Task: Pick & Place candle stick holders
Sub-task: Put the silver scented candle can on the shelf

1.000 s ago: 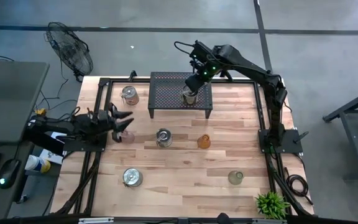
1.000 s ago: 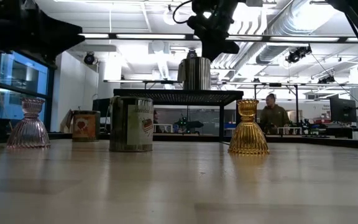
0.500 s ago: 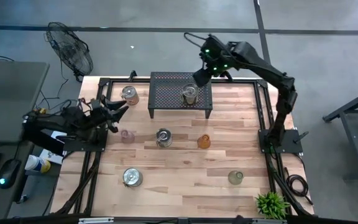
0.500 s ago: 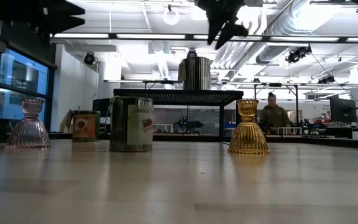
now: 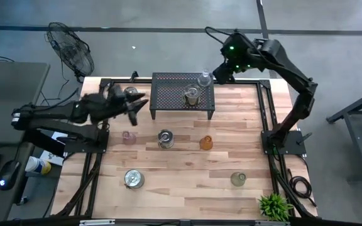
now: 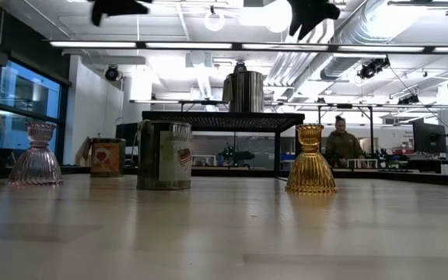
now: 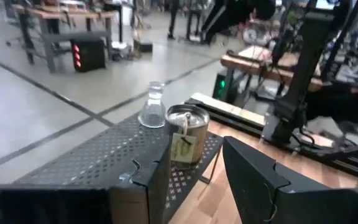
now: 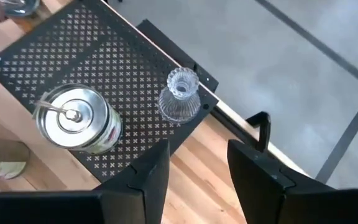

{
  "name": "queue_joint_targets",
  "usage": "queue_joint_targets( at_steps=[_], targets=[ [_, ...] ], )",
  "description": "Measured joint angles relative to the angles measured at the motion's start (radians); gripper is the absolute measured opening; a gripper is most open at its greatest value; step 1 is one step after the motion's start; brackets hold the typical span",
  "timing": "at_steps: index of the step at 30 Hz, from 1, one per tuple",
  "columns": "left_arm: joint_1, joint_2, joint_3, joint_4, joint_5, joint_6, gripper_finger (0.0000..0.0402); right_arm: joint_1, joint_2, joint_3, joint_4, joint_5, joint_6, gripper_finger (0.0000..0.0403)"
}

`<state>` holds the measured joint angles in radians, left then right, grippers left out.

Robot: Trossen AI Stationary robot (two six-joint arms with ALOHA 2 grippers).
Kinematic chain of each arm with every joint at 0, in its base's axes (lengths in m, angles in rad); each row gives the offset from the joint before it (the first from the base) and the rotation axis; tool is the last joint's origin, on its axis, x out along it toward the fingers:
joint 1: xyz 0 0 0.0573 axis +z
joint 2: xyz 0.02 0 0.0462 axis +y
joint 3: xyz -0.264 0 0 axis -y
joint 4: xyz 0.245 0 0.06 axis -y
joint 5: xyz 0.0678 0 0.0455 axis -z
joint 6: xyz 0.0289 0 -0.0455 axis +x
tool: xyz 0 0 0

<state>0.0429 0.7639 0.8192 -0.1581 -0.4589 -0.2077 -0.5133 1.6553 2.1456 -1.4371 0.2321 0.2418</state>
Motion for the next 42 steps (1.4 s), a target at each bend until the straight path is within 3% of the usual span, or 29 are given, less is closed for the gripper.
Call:
queue_joint_targets(
  at_steps=[9, 13, 17, 23, 31, 36, 42],
  targets=[
    [0.401, 0.302, 0.262, -0.184, 0.623, -0.015, 0.0143, 0.042, -0.079, 0.000, 0.005, -0.002, -0.085, 0.0149],
    [0.487, 0.455, 0.437, -0.300, 0.767, -0.053, 0.0143, 0.047, -0.104, 0.000, -0.007, 0.000, -0.090, 0.0151],
    [0.495, 0.603, 0.640, -0.457, 0.809, 0.057, 0.0143, 0.063, -0.174, -0.133, 0.103, -0.027, -0.128, 0.0151],
    [0.494, 0.750, 0.828, -0.549, 0.871, 0.148, 0.0143, 0.073, -0.403, -0.570, 0.507, -0.169, -0.113, 0.0151],
    [0.501, 0.809, 0.845, -0.550, 0.846, 0.097, 0.0143, 0.149, -0.687, -1.050, 0.857, -0.351, -0.199, 0.0145],
    [0.500, 0.861, 0.845, -0.529, 0.844, 0.072, 0.0143, 0.198, -0.801, -1.258, 0.945, -0.348, -0.216, 0.0149],
    [0.500, 0.911, 0.881, -0.520, 0.778, -0.009, 0.0143, 0.238, -0.896, -1.388, 1.014, -0.293, -0.146, 0.0146]
  ],
)
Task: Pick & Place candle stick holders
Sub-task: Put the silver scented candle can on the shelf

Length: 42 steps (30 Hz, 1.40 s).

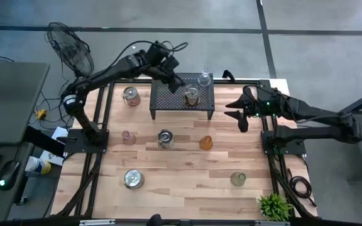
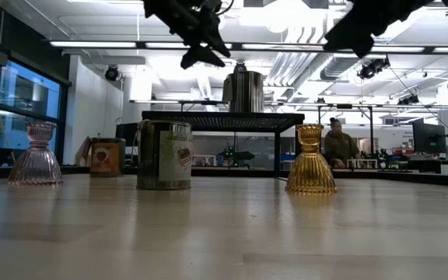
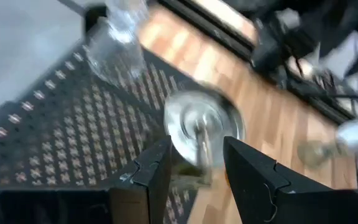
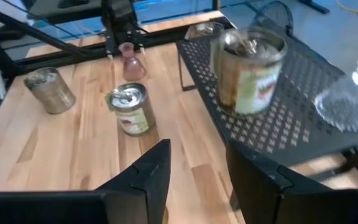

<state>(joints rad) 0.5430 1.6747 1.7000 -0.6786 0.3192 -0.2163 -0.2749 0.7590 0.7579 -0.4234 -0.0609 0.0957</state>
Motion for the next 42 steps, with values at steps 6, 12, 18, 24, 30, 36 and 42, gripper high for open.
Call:
queue_joint_targets(
  at_steps=[6, 12, 18, 24, 30, 36, 42],
  targets=[
    [0.000, 0.118, 0.245, -0.206, -0.104, -0.040, 0.0143, 0.008, -0.049, -0.051, 0.003, 0.004, 0.010, 0.0146],
    [0.006, 0.295, 0.573, -0.508, -0.099, -0.078, 0.0143, 0.008, -0.054, -0.054, 0.001, 0.007, 0.009, 0.0142],
    [-0.005, 0.362, 0.637, -0.576, -0.055, -0.159, 0.0143, 0.007, -0.054, -0.054, -0.001, 0.009, 0.009, 0.0142],
    [-0.048, 0.376, 0.636, -0.561, -0.098, -0.185, 0.0143, 0.007, -0.053, -0.054, -0.006, 0.010, -0.001, 0.0142],
    [-0.069, 0.376, 0.636, -0.582, -0.172, -0.205, 0.0143, 0.007, -0.053, -0.054, -0.006, 0.010, -0.016, 0.0142],
    [-0.080, 0.409, 0.635, -0.614, -0.203, -0.209, 0.0143, 0.007, -0.053, -0.054, -0.006, 0.024, -0.018, 0.0140],
    [-0.079, 0.408, 0.636, -0.612, -0.207, -0.209, 0.0143, 0.007, -0.053, -0.054, -0.006, 0.028, -0.018, 0.0140]
  ],
)
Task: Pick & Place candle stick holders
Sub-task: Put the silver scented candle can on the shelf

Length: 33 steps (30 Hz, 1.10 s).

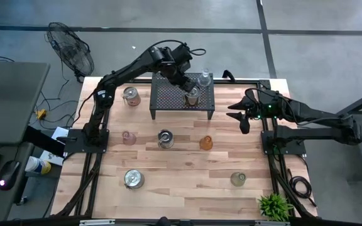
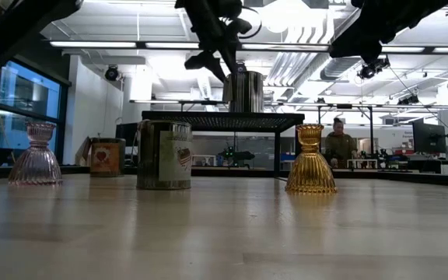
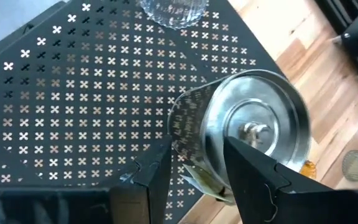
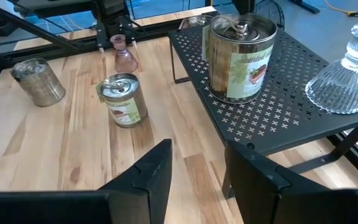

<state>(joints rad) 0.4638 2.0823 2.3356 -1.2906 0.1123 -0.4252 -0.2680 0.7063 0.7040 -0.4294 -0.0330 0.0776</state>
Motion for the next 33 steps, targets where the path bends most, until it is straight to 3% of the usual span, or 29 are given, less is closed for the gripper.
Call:
queue_joint_targets(
  at_steps=[18, 22, 28, 33],
  targets=[
    [0.000, 0.025, 0.002, -0.033, 0.007, 0.021, 0.0138, 0.000, 0.000, 0.002, 0.000, 0.008, 0.017, 0.0140],
    [0.000, 0.025, 0.002, -0.034, 0.007, 0.028, 0.0103, 0.000, 0.000, 0.002, 0.000, 0.008, 0.019, 0.0140],
    [0.000, 0.025, 0.002, -0.031, 0.023, 0.051, 0.0017, 0.000, 0.000, 0.002, 0.000, 0.008, 0.019, 0.0140],
    [0.001, 0.026, 0.002, -0.034, 0.028, 0.055, 0.0009, 0.000, 0.000, 0.002, 0.000, 0.008, 0.019, 0.0139]
  ],
)
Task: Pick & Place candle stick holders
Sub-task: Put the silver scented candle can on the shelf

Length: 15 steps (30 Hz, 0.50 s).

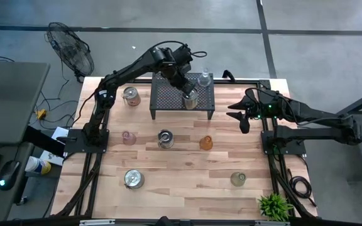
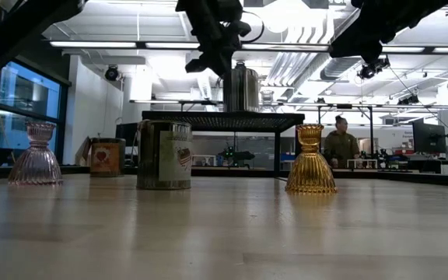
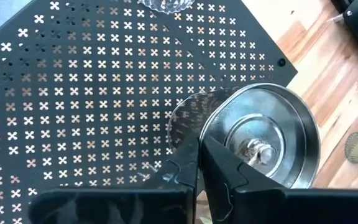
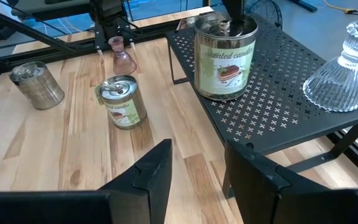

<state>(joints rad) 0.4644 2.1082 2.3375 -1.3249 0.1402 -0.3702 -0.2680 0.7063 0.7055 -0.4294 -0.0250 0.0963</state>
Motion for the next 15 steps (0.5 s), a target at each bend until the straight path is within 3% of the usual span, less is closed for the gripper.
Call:
queue_joint_targets(
  at_steps=[15],
  targets=[
    [0.021, -0.009, 0.016, -0.049, -0.042, 0.026, 0.0001, 0.000, 0.000, 0.000, 0.000, 0.000, 0.000, 0.0139]
  ],
)
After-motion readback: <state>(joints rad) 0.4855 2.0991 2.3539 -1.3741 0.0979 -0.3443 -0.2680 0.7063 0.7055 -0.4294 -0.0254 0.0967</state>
